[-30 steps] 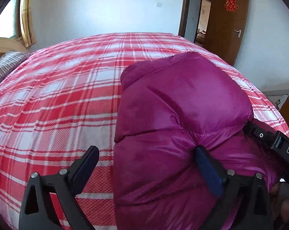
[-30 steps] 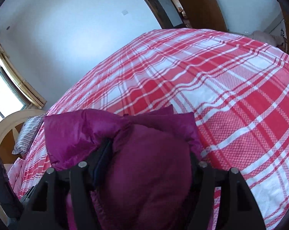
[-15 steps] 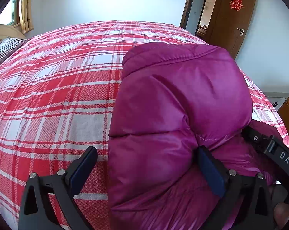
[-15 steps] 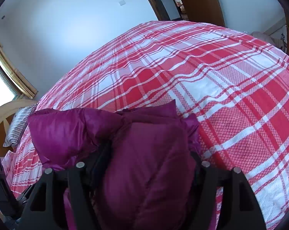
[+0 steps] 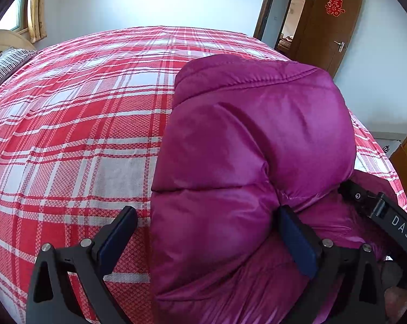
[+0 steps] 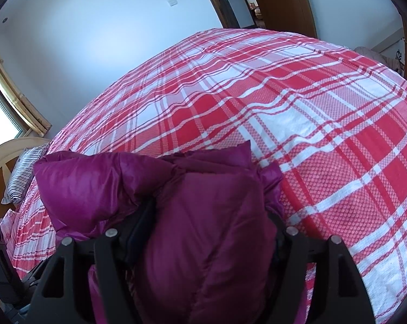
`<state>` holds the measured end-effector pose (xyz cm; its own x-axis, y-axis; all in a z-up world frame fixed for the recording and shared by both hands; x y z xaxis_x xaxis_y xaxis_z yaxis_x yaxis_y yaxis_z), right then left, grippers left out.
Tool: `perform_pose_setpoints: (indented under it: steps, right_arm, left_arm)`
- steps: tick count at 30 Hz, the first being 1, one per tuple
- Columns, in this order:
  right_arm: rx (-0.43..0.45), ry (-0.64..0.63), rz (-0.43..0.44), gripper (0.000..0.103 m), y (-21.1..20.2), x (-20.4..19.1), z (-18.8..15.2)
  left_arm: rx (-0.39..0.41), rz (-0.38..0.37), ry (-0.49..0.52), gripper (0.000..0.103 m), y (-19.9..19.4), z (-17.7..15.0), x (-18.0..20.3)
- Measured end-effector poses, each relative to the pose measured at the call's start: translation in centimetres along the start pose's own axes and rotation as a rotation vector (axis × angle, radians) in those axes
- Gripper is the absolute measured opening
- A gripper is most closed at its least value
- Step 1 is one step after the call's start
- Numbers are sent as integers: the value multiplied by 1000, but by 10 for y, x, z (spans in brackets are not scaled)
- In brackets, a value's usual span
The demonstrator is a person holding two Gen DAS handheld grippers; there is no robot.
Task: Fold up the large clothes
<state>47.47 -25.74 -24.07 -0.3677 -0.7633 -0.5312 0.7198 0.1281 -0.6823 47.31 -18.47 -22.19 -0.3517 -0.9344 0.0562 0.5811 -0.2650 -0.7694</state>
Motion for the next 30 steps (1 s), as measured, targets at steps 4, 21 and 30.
perform_pose_setpoints:
  steps: [4, 21, 30]
  right_arm:
    - [1, 1, -2, 75, 1, -1, 0]
    - [1, 10, 12, 76, 1, 0, 2]
    - [78, -40, 111, 92, -50, -7, 7]
  left_arm:
    - [0, 1, 0, 102, 0, 0, 0]
    - [2, -2, -3, 102, 0, 1, -2]
    - [62, -259, -56, 102, -59, -15, -14]
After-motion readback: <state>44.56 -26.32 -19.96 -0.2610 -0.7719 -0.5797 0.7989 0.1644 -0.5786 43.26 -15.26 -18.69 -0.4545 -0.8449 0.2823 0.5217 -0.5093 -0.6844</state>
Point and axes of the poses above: each gripper's, at about its wrist camera, not at the fingertips, and y roughly the way its jaws point, x to its right, z to its top, the point moved 6 cm from there along y, roughly the way its jaws point, and after that the axes turned 9 degrees about y, right-handed, at the moved point
